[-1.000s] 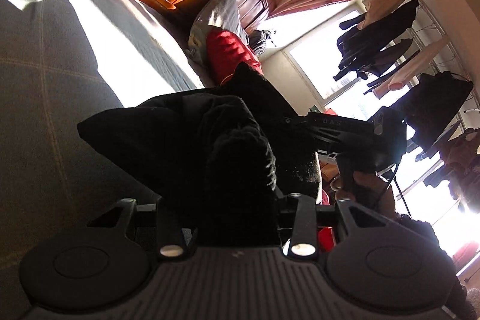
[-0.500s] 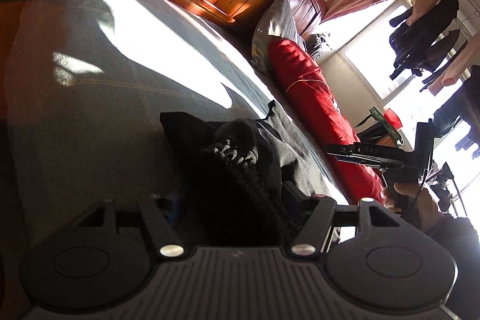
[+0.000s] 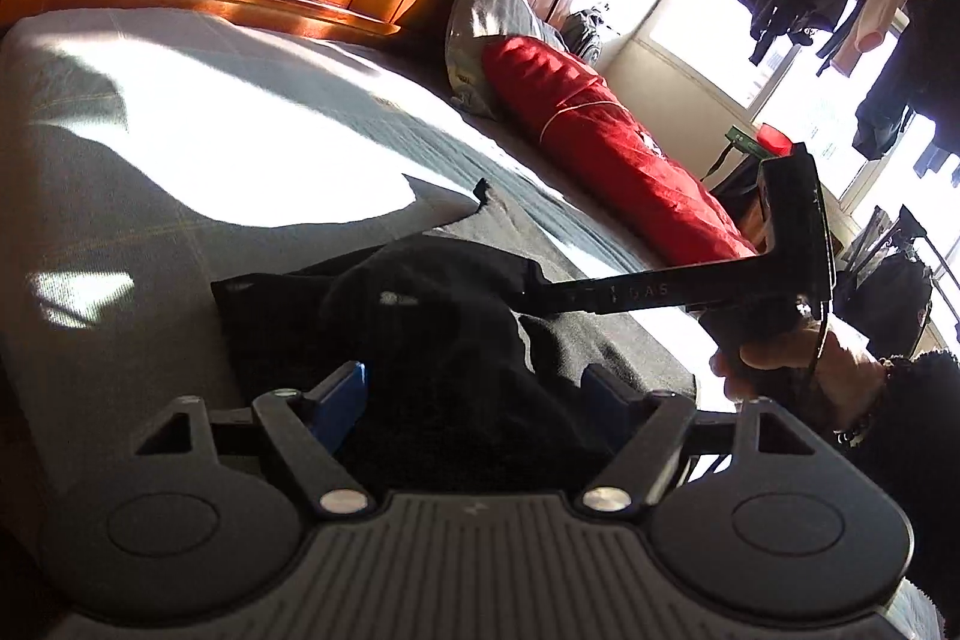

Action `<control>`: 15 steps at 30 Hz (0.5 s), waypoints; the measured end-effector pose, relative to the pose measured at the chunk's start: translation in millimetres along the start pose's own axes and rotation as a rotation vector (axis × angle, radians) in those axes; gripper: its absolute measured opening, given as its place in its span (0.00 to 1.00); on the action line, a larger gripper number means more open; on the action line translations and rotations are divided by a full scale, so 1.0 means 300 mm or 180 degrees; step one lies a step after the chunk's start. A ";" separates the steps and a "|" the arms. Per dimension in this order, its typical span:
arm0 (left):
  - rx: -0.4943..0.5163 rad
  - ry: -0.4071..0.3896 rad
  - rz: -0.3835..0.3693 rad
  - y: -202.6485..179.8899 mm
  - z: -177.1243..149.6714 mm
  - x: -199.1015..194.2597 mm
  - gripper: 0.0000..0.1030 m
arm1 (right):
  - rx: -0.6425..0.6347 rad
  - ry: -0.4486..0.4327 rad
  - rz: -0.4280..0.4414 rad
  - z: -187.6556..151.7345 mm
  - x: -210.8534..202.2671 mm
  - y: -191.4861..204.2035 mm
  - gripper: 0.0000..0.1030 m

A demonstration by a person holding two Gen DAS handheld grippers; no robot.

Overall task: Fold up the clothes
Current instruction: 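Lay the folded pants down and open both tools to release them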

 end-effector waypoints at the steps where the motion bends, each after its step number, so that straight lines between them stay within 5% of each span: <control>1: 0.0006 0.0033 -0.0013 0.005 -0.016 -0.015 0.76 | -0.0021 0.0022 -0.0013 -0.008 0.016 0.009 0.65; 9: 0.0084 -0.0142 0.0005 0.022 0.031 -0.159 0.77 | -0.0064 -0.0370 0.0231 -0.055 -0.286 0.138 0.73; 15: 0.0257 -0.0184 -0.0298 -0.069 0.144 -0.060 0.79 | -0.0410 -0.0046 0.0299 -0.250 -0.215 0.349 0.75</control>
Point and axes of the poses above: each gripper's, at about its wrist camera, not at the fingertips, and x roughly the way its jaws point, y to its left, z to its top, the point moved 8 cm from there along x, roughly the way its jaws point, and after that the axes turned 2 degrees about -x, right-handed, at the moved point
